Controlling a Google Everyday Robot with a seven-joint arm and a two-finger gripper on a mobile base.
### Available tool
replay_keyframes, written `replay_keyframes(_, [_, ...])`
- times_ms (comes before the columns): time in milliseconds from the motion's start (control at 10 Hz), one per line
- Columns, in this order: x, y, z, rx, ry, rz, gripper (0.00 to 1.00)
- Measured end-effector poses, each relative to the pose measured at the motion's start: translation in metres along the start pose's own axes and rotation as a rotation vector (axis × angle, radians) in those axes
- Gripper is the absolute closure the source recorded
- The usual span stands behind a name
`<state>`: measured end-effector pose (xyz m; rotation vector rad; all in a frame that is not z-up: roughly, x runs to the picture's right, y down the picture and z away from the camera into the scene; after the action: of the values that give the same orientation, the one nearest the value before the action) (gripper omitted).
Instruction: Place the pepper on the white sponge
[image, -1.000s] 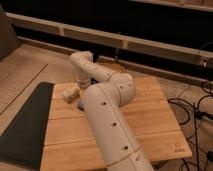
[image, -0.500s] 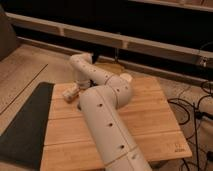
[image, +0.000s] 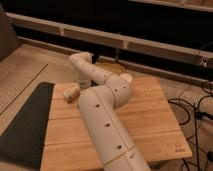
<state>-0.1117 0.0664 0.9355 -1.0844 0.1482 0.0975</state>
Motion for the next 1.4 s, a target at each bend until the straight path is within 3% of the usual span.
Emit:
replay_keyframes(400, [0.001,-0.002,-0.001,0.007,0.006,-0.002,0.35])
replay_keyframes(800, [0.008,-0.036,-0.015,0.148,0.146,-0.12,0.35])
replay_keyframes(1000, [0.007,-0.047,-0.018,0.187,0.158,-0.154,0.35])
replay_keyframes(1200, [-0.011,-0.055,-0.018,0.234,0.144,-0.22,0.35])
replay_keyframes(1400, [-0.014,-0.056,-0.019,0.243,0.141,-0.231,0.35])
